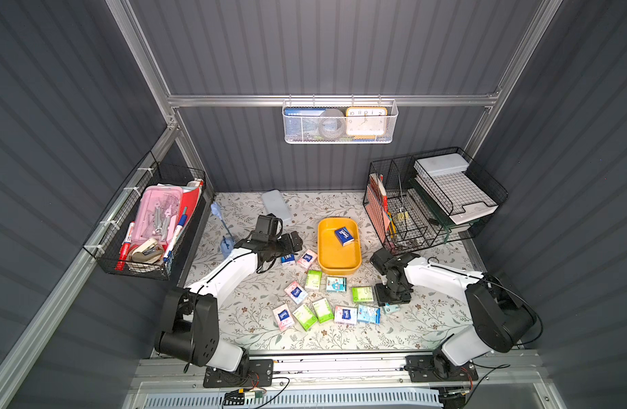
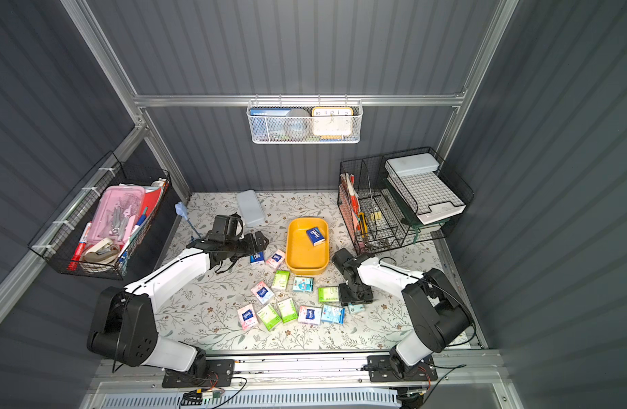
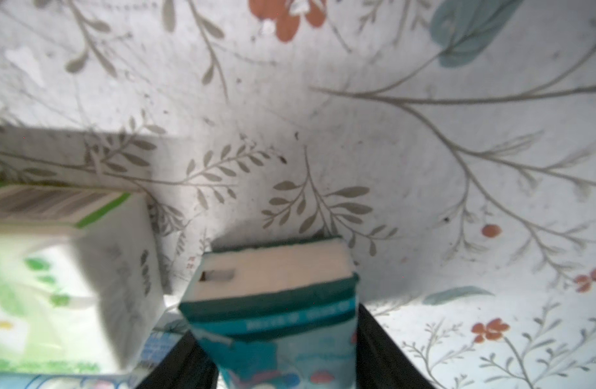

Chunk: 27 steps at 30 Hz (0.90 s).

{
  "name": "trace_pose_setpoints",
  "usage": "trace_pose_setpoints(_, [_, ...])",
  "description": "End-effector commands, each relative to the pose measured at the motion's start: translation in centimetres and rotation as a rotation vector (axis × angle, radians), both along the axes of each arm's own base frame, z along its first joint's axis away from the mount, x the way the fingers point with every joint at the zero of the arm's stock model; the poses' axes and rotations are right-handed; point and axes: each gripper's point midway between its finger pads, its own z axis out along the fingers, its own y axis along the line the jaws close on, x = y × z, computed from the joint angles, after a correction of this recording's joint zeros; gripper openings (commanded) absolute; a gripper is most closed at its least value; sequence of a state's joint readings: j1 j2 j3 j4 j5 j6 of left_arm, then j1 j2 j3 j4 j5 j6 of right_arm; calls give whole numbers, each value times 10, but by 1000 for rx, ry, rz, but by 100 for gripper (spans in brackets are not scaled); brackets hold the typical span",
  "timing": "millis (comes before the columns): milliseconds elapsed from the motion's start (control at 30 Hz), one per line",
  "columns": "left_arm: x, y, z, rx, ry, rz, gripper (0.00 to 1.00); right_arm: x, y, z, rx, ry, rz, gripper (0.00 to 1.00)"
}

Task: Put the pocket tissues into the storage box
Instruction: Pick up the pocket tissues from the center of the board, then place the pocket tissues in the storage box.

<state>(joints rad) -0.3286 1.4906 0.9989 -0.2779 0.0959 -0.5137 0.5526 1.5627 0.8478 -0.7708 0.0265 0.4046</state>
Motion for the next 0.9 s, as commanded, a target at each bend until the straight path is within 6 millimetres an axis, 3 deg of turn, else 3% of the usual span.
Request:
trace_pose_setpoints(0, [-1, 1, 7, 1, -8, 6, 99, -3, -5, 5, -23, -11, -4, 57])
trace_pose_setpoints(200, [-3, -1, 1, -1, 8, -5, 99, -2, -8, 24, -28, -38, -13, 51])
trace_pose_setpoints(433, [-4, 0, -8, 5, 26, -3, 99, 9, -6, 65, -25, -88, -13, 50])
trace_pose_setpoints(700, [-12, 10, -15, 54, 51, 12, 99, 64, 30, 118, 54, -198, -11, 51])
trace_pose_setpoints(867, [-18, 18, -15, 102, 48, 9, 99, 108, 59, 129, 99, -257, -16, 51])
